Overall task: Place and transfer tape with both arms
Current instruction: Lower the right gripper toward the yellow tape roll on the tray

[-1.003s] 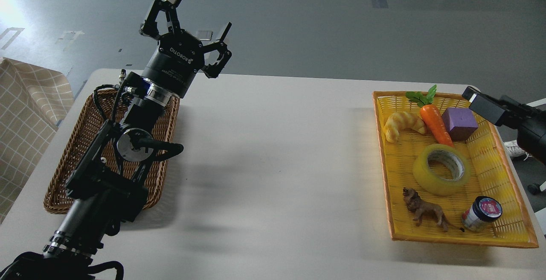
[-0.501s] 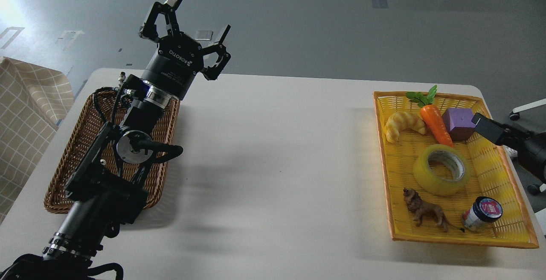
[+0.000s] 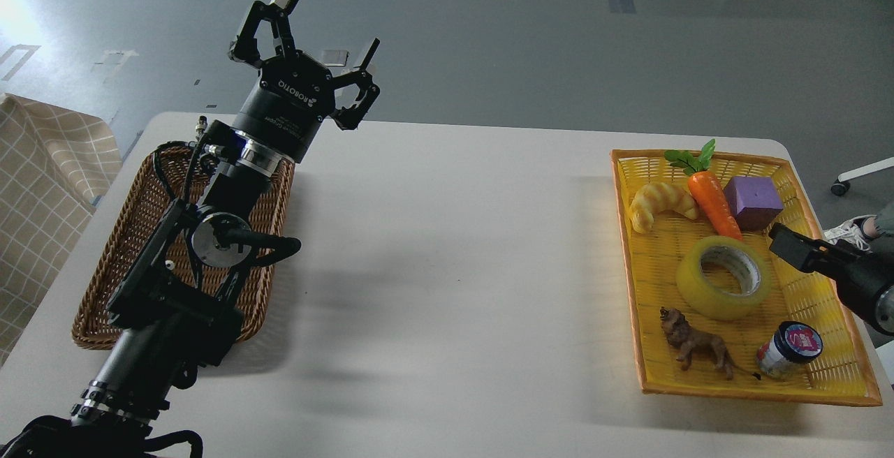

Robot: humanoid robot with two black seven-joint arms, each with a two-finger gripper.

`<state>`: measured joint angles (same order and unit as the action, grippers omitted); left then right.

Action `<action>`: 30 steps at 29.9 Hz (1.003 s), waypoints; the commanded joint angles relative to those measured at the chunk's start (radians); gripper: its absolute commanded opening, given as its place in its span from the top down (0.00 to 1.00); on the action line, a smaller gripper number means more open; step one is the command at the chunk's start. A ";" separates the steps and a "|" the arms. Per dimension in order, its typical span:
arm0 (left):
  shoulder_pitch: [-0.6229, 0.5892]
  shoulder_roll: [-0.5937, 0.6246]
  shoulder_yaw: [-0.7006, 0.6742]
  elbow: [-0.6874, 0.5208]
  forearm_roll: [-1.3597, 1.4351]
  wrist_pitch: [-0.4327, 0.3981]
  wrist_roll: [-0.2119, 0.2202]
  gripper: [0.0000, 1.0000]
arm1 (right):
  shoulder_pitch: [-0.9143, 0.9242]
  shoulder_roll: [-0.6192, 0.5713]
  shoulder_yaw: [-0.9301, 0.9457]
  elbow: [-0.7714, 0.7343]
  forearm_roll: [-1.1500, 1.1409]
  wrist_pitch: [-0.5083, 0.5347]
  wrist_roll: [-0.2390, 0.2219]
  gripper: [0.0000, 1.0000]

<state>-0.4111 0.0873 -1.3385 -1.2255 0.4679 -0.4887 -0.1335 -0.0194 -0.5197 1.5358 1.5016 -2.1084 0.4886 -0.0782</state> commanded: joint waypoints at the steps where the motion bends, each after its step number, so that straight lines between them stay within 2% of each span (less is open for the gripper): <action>1: 0.000 0.000 -0.001 0.000 0.000 0.000 0.000 0.01 | 0.003 0.001 -0.014 -0.001 -0.001 0.000 0.001 0.02; 30: 0.006 0.002 -0.004 0.000 0.000 0.000 -0.001 0.01 | 0.076 -0.016 -0.186 -0.083 -0.073 0.000 0.011 0.03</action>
<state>-0.4052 0.0891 -1.3418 -1.2258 0.4679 -0.4887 -0.1349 0.0560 -0.5373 1.3660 1.4229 -2.1816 0.4887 -0.0673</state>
